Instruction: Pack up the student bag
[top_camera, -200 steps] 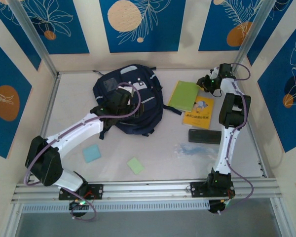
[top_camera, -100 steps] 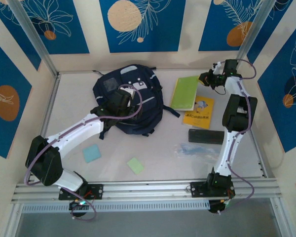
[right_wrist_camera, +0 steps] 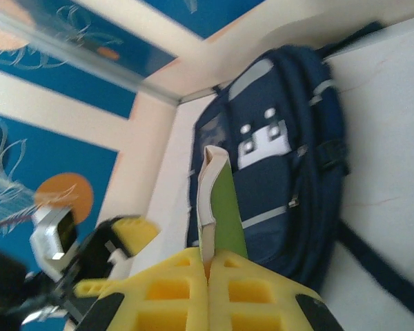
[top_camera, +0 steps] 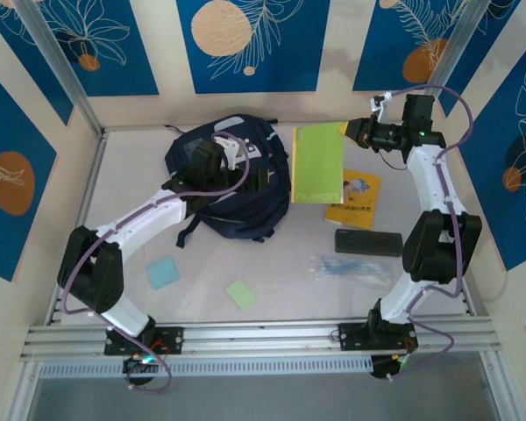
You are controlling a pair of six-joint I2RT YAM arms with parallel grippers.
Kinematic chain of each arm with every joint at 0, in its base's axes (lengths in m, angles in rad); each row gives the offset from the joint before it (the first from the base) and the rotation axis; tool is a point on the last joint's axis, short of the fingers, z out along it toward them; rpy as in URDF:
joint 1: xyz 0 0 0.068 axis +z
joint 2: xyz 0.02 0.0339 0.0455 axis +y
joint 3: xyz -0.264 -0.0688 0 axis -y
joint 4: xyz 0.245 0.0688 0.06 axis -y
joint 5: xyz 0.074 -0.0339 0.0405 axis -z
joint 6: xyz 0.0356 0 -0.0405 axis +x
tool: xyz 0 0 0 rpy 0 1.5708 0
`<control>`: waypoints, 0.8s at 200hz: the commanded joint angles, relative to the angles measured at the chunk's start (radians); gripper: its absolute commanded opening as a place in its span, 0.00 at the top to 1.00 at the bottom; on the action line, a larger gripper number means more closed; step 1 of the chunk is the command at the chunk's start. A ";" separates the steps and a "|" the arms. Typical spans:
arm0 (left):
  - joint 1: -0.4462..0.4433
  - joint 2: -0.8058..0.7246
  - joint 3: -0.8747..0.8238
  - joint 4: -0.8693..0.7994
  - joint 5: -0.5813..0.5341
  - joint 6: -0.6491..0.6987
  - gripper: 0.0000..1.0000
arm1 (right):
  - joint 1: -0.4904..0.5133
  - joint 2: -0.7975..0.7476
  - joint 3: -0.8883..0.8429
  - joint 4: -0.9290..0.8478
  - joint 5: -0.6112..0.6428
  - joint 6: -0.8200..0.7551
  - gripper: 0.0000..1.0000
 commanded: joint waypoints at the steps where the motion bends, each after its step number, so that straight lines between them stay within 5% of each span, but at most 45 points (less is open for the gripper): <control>1: 0.004 0.032 0.029 0.150 0.178 -0.017 0.00 | 0.031 -0.062 -0.059 -0.003 -0.126 0.027 1.00; 116: 0.004 0.166 -0.034 0.495 0.428 -0.217 0.01 | 0.122 -0.126 -0.266 0.375 -0.271 0.288 1.00; 137: 0.005 0.176 -0.034 0.544 0.466 -0.258 0.12 | 0.121 -0.109 -0.267 0.365 -0.259 0.278 1.00; 160: 0.004 0.148 -0.052 0.558 0.483 -0.272 0.35 | 0.120 -0.069 -0.251 0.315 -0.223 0.238 1.00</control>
